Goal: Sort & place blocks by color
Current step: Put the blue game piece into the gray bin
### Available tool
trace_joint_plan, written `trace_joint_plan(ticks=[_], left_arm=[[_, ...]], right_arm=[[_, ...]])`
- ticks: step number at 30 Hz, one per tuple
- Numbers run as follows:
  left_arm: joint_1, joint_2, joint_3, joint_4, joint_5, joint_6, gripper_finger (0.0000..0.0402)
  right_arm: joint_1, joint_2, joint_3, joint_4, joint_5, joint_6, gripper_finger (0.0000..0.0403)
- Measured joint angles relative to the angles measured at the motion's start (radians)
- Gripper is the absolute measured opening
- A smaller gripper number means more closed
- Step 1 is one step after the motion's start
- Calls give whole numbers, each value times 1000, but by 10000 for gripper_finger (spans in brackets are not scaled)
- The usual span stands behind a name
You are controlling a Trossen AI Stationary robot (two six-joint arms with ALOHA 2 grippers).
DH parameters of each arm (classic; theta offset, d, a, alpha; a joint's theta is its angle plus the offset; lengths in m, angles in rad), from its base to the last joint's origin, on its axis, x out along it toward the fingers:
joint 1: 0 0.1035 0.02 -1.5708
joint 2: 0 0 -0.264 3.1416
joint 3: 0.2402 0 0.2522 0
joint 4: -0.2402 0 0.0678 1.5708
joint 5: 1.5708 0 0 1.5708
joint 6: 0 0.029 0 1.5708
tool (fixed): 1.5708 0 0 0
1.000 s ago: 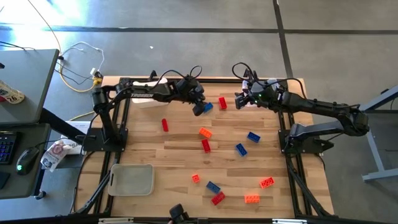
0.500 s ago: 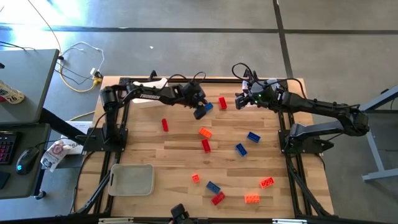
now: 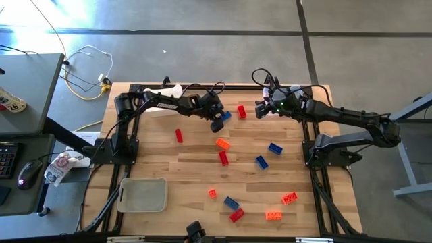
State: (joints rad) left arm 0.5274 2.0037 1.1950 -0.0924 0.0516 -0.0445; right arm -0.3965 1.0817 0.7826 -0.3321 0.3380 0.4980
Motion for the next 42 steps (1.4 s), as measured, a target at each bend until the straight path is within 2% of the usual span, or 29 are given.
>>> trace_joint_plan(ticks=[13, 23, 27, 34, 42], left_arm=[[1, 0, 0, 34, 16, 55, 250], [3, -1, 118, -113, 7, 92, 250], [3, -1, 126, -164, -26, 100, 250], [-2, 5, 126, -170, -30, 97, 250], [-8, 72, 126, -140, -34, 85, 250]], right_arm=[[0, 0, 0, 0, 0, 0, 220], [0, 0, 0, 0, 0, 2, 220], [0, 0, 0, -2, 0, 3, 220], [0, 0, 0, -8, 0, 3, 220], [0, 0, 0, -10, 0, 3, 220]])
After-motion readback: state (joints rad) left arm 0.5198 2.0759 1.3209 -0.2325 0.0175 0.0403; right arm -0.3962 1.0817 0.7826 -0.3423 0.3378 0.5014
